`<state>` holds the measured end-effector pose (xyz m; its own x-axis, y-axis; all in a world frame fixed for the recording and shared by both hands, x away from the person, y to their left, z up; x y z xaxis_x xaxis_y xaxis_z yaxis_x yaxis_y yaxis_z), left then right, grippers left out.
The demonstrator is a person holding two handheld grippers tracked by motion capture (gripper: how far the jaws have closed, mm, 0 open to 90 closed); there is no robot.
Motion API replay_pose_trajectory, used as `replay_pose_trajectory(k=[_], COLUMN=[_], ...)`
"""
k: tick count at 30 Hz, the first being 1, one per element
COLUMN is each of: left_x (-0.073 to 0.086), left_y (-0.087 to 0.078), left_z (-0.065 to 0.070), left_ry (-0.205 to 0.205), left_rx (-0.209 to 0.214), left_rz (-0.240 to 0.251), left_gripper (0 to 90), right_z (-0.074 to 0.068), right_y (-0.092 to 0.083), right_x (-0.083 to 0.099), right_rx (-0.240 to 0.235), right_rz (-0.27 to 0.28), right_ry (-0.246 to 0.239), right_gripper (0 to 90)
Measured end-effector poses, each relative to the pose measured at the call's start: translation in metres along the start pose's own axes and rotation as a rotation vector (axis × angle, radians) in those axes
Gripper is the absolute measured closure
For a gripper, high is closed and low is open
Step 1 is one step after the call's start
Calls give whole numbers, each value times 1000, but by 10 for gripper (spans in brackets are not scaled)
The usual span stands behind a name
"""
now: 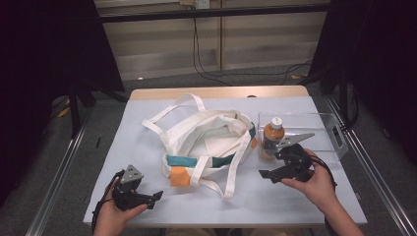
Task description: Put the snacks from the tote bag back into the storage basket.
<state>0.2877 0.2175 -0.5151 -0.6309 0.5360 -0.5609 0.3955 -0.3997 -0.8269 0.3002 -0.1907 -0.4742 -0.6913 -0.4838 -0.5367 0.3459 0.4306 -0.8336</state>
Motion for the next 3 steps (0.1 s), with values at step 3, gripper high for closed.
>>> replay_pose_trajectory(k=[3], left_x=[0], left_y=[0], left_z=[0], left_ry=[7], left_rx=[-2], left_rz=[1], left_gripper=[58], right_z=[-1], right_y=[0], right_x=[-2], right_rx=[4], right_rz=[5], right_ry=[-7], right_gripper=[115])
Point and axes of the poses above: each handheld gripper's, and its own axes: y roughly forward along the jaws, x roughly out of its underside, z roughly to its right, the point moved 7 cm from there along y, roughly forward along the jaws, and after that the axes turned 8 degrees about -z, right-handed, at the moved point
